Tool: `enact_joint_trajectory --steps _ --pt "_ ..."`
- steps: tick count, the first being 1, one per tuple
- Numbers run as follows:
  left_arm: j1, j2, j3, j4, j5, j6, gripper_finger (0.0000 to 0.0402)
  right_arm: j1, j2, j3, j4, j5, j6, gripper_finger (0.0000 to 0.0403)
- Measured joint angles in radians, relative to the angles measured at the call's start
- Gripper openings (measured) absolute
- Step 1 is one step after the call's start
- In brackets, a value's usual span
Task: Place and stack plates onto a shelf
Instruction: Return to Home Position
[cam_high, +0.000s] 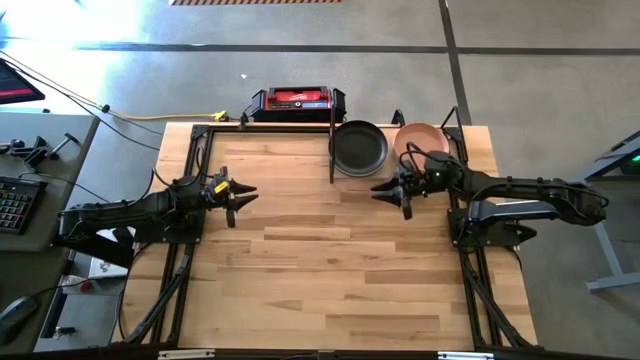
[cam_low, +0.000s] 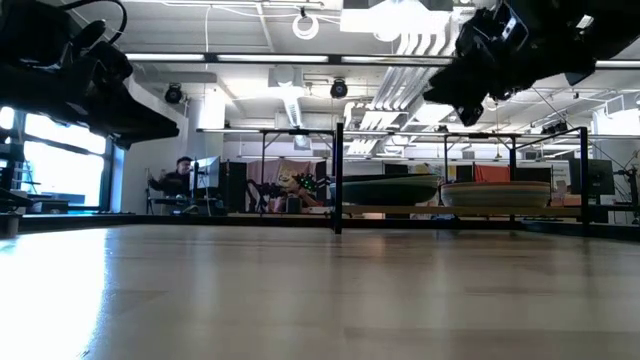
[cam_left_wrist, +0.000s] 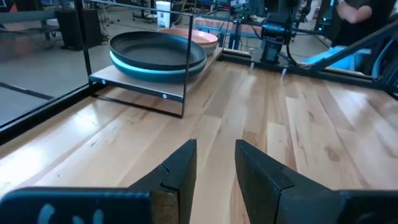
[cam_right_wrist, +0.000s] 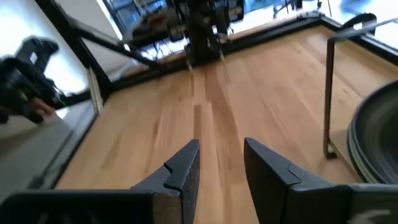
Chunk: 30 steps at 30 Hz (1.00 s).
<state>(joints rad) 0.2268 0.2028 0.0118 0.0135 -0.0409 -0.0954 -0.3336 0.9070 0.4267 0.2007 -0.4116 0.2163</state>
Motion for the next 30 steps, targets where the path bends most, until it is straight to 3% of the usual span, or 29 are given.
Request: enact_joint_trajectory --steps 6,13,20,25,30 --pt "0.001 0.0 0.0 0.0 -0.001 -0.005 0.0099 0.001 -0.016 -0.094 0.035 -0.02 0.003 0.0107" --pt "0.001 0.0 0.0 0.0 -0.001 -0.005 0.0099 0.001 -0.141 -0.296 0.203 -0.012 0.09 0.0107" --pt "0.001 0.0 0.0 -0.001 -0.001 -0.005 0.0099 0.0 -0.268 -0.414 0.2 0.064 0.089 0.0107" --pt "0.001 0.0 0.0 -0.001 -0.001 -0.006 0.0097 0.0 -0.316 -0.415 0.131 0.073 0.033 0.0107" --pt "0.001 0.0 0.0 -0.001 0.0 -0.006 0.0097 0.0 -0.325 -0.415 0.028 0.214 -0.033 0.0107"
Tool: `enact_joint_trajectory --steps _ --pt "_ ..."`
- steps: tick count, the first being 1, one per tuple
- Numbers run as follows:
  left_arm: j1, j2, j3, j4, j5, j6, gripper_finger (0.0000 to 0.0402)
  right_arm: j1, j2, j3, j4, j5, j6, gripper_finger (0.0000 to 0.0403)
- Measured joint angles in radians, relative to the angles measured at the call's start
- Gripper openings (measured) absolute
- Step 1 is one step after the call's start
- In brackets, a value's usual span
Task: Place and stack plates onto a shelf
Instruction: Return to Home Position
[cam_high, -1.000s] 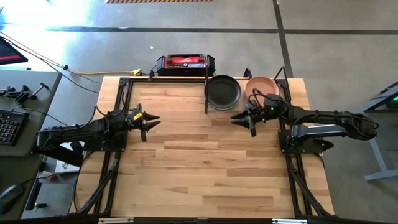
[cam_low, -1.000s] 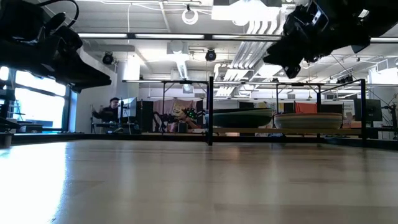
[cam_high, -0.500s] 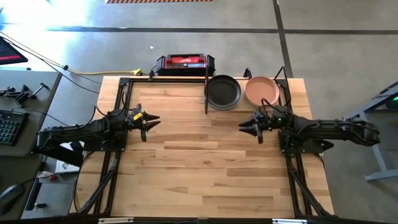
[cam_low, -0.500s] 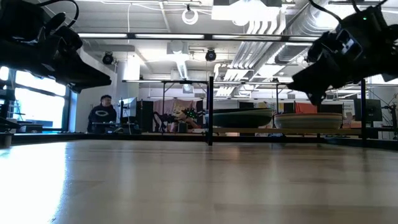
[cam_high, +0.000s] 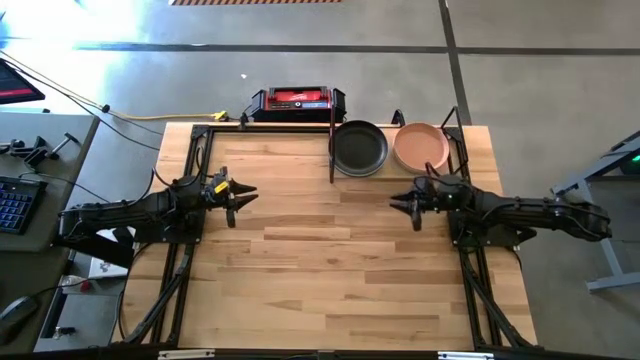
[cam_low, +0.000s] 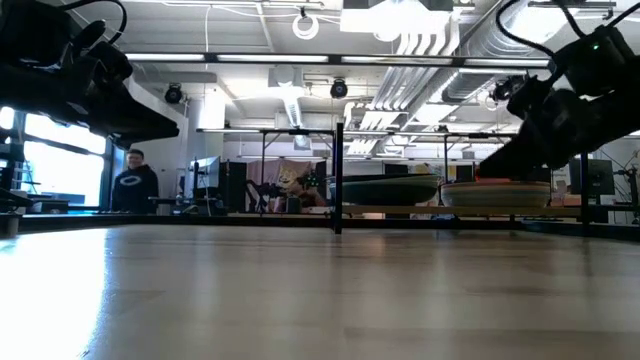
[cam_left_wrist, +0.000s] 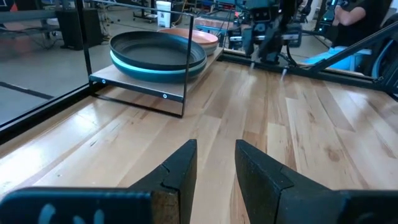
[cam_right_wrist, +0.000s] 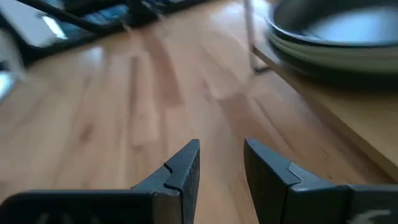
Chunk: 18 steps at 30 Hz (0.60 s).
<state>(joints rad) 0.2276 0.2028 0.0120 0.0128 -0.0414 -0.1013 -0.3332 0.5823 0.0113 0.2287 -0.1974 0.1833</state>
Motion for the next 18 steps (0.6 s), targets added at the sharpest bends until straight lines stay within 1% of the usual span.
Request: enact_joint_trajectory --steps 2,9,12,18 --pt "0.0 0.0 0.0 0.0 0.0 0.0 0.0097 0.0 -0.001 0.0 -0.03 0.033 -0.001 0.0107" --pt "0.0 0.0 0.001 0.0 0.0 0.0 0.0097 0.0 0.0 0.0 -0.098 0.034 -0.008 0.0107" --pt "0.0 0.0 0.001 0.0 0.0 0.0 0.0097 0.0 0.0 0.0 -0.102 0.034 -0.002 0.0107" --pt "0.0 -0.001 0.001 0.0 0.0 0.0 0.0097 0.0 0.0 0.0 -0.106 0.032 0.122 0.0107"
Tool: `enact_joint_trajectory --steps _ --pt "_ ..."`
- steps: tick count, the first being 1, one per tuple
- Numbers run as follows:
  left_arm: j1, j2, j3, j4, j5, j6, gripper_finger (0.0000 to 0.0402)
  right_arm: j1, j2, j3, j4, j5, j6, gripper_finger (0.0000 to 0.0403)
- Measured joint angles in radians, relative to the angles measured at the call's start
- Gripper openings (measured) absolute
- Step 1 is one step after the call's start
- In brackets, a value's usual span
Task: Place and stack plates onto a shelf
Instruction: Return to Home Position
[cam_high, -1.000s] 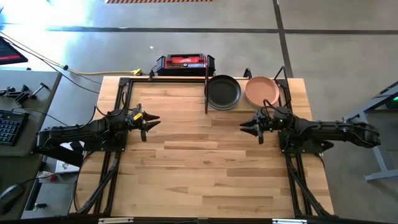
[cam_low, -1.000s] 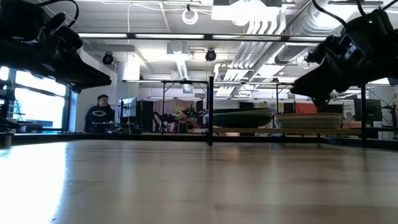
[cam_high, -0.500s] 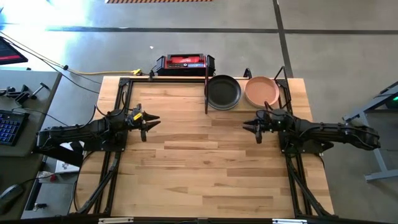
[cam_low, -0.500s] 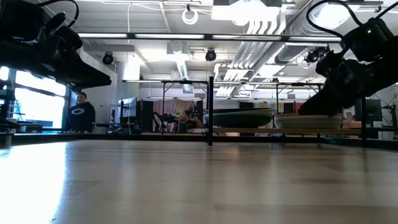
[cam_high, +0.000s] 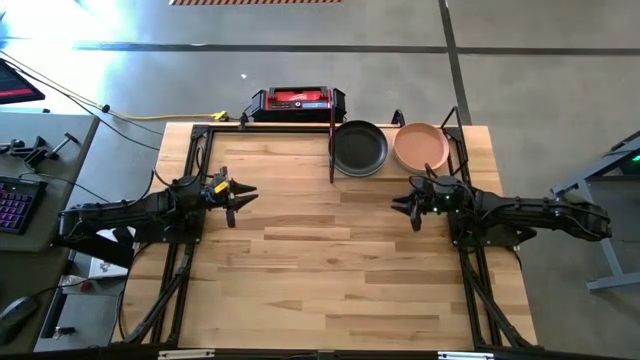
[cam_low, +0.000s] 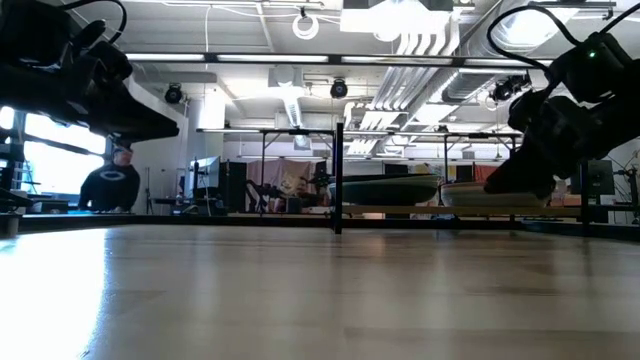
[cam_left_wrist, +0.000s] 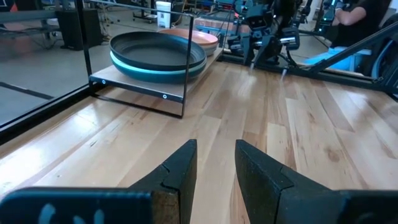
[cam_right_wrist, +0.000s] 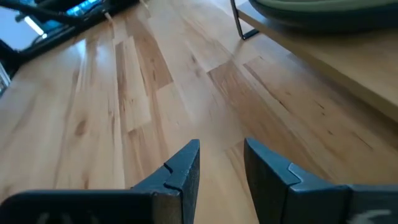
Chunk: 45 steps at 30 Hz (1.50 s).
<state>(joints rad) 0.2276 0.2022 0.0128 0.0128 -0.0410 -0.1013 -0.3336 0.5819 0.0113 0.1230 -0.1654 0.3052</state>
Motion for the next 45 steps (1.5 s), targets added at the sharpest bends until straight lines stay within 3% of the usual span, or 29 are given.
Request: enact_joint_trajectory --steps 11,21,30,45 --pt "0.0 -0.089 0.0 0.001 0.0 0.0 0.0097 0.0 -0.034 0.0 -0.034 -0.001 0.035 0.0107" --pt "0.0 -0.199 0.0 0.001 0.0 0.0 0.0097 0.066 -0.335 -0.001 -0.082 0.001 0.035 0.0107" --pt "0.0 -0.199 0.0 0.001 0.0 0.0 0.0097 0.161 -0.581 -0.002 -0.08 0.001 0.035 0.0107" --pt "-0.001 -0.198 0.0 0.001 0.001 0.0 0.0097 0.218 -0.579 -0.002 -0.081 -0.001 0.035 0.0107"
